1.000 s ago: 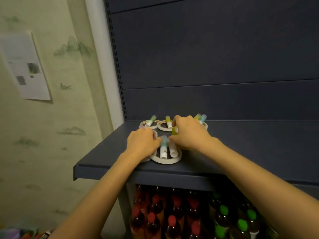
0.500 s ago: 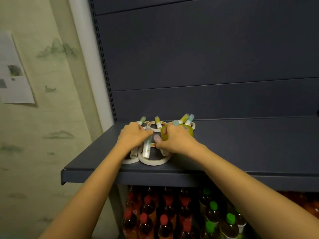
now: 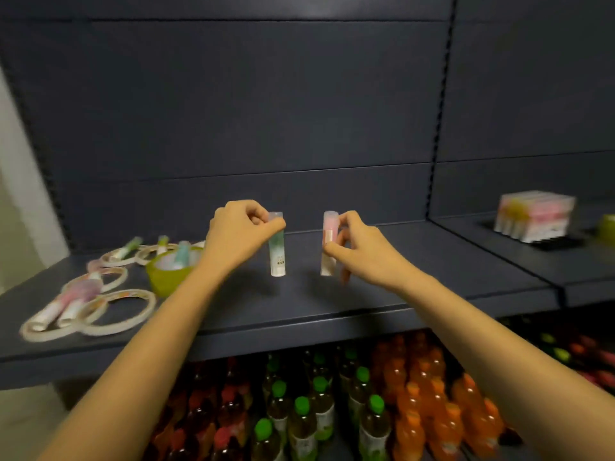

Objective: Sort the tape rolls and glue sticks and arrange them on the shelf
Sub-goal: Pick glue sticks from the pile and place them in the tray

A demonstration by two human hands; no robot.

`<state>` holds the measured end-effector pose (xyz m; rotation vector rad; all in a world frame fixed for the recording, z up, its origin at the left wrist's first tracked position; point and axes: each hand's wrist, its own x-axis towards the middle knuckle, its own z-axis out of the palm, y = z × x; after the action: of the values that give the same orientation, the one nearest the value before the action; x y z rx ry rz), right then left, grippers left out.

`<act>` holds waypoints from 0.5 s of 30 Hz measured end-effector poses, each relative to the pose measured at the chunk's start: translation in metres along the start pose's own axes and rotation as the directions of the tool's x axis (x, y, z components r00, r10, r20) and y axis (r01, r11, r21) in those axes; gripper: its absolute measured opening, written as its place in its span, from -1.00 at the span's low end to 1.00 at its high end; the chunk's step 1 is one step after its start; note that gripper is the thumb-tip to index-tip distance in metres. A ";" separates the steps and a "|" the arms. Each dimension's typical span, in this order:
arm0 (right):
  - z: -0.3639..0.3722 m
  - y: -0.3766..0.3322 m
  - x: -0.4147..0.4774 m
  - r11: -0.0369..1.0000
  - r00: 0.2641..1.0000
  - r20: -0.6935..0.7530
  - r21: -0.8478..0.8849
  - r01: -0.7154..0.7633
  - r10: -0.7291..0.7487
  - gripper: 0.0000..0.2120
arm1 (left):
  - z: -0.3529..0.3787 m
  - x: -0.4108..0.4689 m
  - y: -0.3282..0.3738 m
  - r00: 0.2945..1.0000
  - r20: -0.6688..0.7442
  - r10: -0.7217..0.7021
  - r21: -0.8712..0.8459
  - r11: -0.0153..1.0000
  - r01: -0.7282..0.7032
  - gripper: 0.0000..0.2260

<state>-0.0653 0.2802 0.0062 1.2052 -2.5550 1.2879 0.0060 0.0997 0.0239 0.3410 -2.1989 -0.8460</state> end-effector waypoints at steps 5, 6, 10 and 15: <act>-0.094 0.078 -0.054 0.989 0.975 -0.185 -0.057 -0.135 0.123 -0.74 | 0.102 -0.013 0.070 0.981 0.169 0.092 -0.115 0.991 -0.073 -0.85; -0.111 0.094 -0.064 0.983 0.965 -0.215 -0.076 -0.166 0.147 -0.76 | 0.121 -0.017 0.085 0.975 0.192 0.116 -0.133 0.987 -0.091 -0.86; -0.169 0.148 -0.100 0.960 0.917 -0.337 -0.101 -0.262 0.214 -0.80 | 0.185 -0.029 0.140 0.939 0.285 0.195 -0.174 0.973 -0.150 -0.89; -0.225 0.197 -0.130 0.938 0.862 -0.433 -0.094 -0.333 0.263 -0.79 | 0.243 -0.029 0.198 0.889 0.359 0.283 -0.177 0.956 -0.233 -0.91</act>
<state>-0.1691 0.5884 -0.0238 0.4462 -2.5186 1.1874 -0.1469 0.3750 0.0160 -0.1998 -2.4554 -0.9595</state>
